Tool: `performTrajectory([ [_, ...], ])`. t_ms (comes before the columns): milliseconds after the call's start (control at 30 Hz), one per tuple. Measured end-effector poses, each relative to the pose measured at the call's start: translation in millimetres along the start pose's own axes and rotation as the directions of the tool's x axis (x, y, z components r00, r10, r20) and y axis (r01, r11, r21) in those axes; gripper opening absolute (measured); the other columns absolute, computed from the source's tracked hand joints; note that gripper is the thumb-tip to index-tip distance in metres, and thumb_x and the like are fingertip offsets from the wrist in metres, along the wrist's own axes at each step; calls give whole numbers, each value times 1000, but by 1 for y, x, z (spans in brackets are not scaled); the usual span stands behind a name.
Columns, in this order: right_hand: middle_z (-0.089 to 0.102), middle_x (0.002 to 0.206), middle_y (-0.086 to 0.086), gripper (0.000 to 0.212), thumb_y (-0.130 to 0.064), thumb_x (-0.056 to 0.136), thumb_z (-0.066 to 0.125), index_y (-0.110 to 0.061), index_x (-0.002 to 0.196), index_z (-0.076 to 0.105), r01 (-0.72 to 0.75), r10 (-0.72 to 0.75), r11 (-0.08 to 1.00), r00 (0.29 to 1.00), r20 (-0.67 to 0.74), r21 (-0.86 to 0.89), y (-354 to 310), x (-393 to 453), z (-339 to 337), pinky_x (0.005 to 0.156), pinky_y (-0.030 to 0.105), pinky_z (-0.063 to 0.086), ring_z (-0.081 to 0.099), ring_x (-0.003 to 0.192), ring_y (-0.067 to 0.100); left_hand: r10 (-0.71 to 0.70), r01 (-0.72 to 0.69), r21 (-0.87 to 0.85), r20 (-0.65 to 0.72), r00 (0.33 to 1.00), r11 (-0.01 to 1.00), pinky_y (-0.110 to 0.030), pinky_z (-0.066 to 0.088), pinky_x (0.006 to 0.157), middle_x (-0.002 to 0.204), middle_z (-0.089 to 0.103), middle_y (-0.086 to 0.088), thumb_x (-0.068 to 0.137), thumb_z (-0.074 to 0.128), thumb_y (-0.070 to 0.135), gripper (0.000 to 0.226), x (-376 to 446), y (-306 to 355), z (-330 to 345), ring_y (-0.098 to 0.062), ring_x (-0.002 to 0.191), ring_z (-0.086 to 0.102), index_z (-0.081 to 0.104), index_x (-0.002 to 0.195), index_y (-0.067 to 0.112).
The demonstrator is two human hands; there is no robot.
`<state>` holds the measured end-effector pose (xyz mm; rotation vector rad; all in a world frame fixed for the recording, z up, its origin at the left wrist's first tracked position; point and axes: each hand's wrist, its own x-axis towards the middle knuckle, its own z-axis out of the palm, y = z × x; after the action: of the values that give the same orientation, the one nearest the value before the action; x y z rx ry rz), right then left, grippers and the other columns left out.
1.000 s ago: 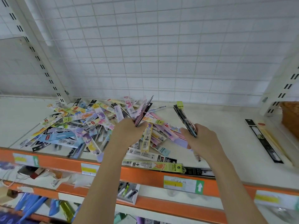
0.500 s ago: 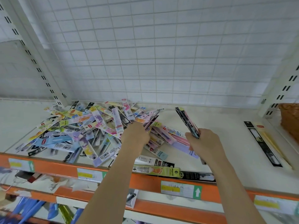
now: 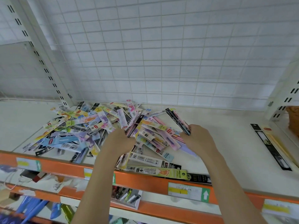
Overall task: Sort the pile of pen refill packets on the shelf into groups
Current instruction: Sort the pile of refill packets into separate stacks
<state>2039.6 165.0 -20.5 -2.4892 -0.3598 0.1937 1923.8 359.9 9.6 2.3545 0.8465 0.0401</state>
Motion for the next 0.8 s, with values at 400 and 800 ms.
performTrajectory([
  [400,58,57,1,47,-56,84,55,-11,69,51,-79,98,983,989,110,-167,-38,14,26,60,27,45,58,59,21,58,-63,-353,-24,998,933,-23,31,46,70,50,-14,94,42,13,13,-8,-26,-20,-21,58,43,48,88,3],
  [800,59,78,7,8,-16,85,54,-10,91,52,-206,205,978,978,-33,-34,-7,-13,-3,51,28,41,57,65,21,154,-131,-429,20,988,894,-38,46,60,74,55,-13,93,44,15,12,13,-24,-21,-24,67,53,50,94,5],
])
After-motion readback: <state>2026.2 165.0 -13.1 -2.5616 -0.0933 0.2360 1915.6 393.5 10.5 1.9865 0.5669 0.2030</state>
